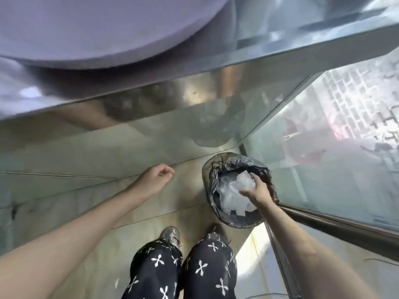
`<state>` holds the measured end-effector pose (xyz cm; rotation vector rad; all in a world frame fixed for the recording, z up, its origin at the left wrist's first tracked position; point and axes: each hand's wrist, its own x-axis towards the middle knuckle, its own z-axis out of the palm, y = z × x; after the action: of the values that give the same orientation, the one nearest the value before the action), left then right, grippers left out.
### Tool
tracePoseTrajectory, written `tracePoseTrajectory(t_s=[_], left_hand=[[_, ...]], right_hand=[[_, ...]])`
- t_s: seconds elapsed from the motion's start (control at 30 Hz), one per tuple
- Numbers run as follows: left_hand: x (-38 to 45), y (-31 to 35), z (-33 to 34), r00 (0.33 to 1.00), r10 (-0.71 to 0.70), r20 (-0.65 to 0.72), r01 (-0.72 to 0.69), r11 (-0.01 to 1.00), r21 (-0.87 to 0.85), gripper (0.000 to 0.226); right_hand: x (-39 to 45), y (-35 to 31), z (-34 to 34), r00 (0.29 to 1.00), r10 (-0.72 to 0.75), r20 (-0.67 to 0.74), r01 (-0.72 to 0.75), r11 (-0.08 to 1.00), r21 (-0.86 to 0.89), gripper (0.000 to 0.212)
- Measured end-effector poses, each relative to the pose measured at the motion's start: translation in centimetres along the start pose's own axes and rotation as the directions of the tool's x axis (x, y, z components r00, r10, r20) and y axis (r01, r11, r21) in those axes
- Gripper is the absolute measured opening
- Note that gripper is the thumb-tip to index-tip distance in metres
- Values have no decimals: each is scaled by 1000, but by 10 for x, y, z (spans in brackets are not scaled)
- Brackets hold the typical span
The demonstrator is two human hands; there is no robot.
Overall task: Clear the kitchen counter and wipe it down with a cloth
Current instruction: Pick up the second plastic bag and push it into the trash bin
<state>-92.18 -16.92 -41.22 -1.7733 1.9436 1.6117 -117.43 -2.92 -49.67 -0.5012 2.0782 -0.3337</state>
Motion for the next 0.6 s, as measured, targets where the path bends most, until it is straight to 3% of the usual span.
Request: tracePoseTrajectory(t_s=[0.07, 0.27, 0.6], left_hand=[[5, -1, 5, 1000, -4, 9, 4, 1000, -23, 16], [-29, 40, -12, 1000, -17, 2, 18, 998, -58, 20], [-170, 157, -81, 1000, 20, -23, -23, 990, -138, 26]], right_hand=[[9, 5, -3, 998, 54, 18, -55, 998, 40, 79], [-27, -30, -49, 1000, -10, -11, 11, 1000, 28, 64], [-192, -144, -146, 969, -203, 138, 201, 979, 25, 48]])
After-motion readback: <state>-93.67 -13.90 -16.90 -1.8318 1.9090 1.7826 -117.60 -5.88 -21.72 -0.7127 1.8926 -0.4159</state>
